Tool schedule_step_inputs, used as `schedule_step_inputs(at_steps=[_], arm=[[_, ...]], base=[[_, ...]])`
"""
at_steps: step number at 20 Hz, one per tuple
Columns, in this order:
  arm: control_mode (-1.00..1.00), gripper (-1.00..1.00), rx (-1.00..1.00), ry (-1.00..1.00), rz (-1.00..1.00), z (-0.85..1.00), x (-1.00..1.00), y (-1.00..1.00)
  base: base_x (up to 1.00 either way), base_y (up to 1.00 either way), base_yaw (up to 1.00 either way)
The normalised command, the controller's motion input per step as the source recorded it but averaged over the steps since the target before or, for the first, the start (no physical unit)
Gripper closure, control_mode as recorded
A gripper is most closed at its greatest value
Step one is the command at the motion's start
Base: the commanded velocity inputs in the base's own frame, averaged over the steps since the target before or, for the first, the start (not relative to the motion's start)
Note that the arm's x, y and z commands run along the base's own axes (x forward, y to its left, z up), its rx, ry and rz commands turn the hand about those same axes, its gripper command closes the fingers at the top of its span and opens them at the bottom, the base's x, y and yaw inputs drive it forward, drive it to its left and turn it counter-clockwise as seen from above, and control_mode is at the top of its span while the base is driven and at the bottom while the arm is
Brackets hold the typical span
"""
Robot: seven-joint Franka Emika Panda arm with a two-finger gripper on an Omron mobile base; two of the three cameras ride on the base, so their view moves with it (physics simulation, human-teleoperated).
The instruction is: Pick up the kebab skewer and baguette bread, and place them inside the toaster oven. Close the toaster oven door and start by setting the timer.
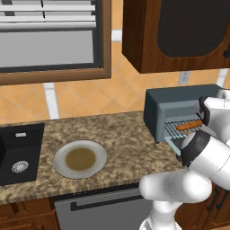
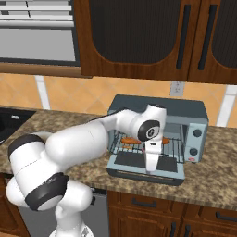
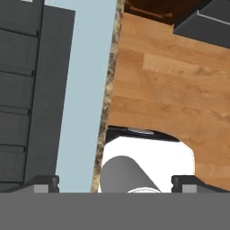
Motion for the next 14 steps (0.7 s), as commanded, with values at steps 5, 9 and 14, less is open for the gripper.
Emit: schedule_step_inputs(at_steps=[5,9,14], arm=[[-1.00,-1.00,0.00,0.00,0.00,0.00,-0.31,0.00],[-1.00,-1.00,0.00,0.00,0.00,0.00,-0.20,0.00],[-1.00,-1.00,0.00,0.00,0.00,0.00,-0.07,0.00]], base=[[0.00,0.00,0.00],[0.00,0.00,0.00],[0.00,0.00,0.00]])
